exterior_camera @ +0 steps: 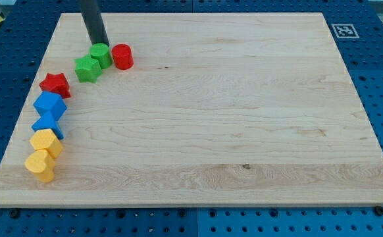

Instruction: Push the red star and the blue cube right a bit

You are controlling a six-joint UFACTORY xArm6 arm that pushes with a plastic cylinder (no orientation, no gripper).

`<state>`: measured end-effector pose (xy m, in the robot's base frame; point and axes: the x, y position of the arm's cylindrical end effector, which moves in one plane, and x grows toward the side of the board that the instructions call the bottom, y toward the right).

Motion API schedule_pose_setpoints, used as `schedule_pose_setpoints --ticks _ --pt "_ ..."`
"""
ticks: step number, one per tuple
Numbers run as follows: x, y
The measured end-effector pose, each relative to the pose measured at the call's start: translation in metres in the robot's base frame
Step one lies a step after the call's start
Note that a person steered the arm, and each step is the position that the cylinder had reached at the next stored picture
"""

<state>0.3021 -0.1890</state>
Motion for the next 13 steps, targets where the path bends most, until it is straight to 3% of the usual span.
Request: schedule_pose_setpoints --ticks 2,4,6,8,11,12,13 --pt "-0.024 -0.001" --pt "-0.024 -0.057" --pt "0.025 -0.115" --pt "0.029 -0.116" --pt "0.079 -0.116" --pt "0.114 -0.116" --pt "0.117 -0.116"
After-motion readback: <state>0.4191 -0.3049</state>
